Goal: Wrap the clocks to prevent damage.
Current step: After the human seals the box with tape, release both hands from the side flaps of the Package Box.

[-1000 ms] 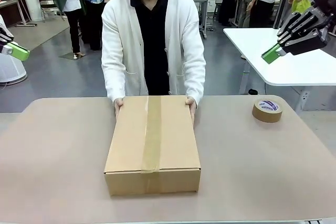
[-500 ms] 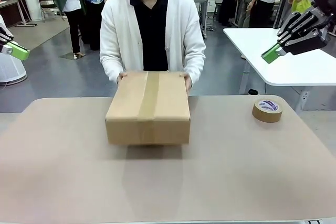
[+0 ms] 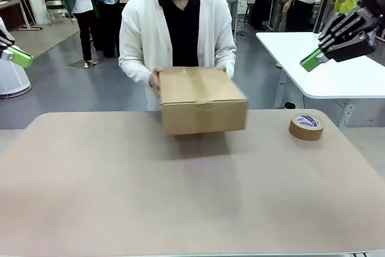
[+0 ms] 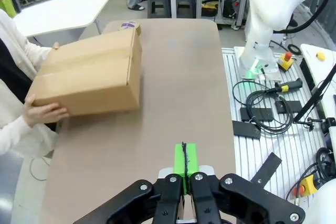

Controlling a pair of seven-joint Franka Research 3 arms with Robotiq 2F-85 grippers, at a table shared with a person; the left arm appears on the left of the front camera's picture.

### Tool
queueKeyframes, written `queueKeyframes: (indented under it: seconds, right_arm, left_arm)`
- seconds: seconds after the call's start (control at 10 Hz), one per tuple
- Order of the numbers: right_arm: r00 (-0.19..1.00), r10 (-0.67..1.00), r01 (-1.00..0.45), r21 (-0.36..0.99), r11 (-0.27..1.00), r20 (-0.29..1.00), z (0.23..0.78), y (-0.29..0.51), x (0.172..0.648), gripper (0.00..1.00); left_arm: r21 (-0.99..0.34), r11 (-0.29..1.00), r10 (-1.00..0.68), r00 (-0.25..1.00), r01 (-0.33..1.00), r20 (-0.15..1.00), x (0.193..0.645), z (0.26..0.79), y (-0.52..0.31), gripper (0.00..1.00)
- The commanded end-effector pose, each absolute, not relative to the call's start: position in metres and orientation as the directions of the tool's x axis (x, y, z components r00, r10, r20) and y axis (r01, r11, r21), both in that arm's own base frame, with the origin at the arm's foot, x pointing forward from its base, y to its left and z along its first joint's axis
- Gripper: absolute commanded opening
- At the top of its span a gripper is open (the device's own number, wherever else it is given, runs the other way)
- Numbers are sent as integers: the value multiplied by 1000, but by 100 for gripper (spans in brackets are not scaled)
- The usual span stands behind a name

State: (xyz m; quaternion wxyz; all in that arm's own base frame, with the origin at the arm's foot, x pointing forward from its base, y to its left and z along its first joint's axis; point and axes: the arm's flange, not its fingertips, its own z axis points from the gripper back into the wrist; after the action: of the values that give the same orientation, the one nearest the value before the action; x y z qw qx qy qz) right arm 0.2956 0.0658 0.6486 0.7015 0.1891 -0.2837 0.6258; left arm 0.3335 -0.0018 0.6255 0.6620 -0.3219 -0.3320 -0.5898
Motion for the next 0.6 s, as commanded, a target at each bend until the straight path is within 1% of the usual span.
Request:
queueKeyframes:
  seconds: [0.0,0.1,0.2,0.3,0.4,0.5]
  right_arm:
    - [60,768,-978,-117,173,638,642,49,273,61]
    - [78,760,-979,-96,182,645,634,41,270,61]
    - [79,751,-980,-88,180,655,629,41,270,100]
    - [76,747,-983,-75,166,660,627,42,271,62]
    - [78,743,-983,-72,167,664,625,43,272,100]
    - [77,743,-984,-68,163,665,623,44,271,100]
  left_arm:
    - [51,112,-592,26,992,806,323,651,-1,60]
    - [48,145,-589,47,988,807,318,644,1,59]
    - [28,154,-582,67,988,810,319,642,4,100]
    - [18,158,-589,79,987,804,323,639,7,60]
    - [6,162,-588,92,987,803,328,638,9,100]
    - [1,166,-592,99,986,800,329,633,10,100]
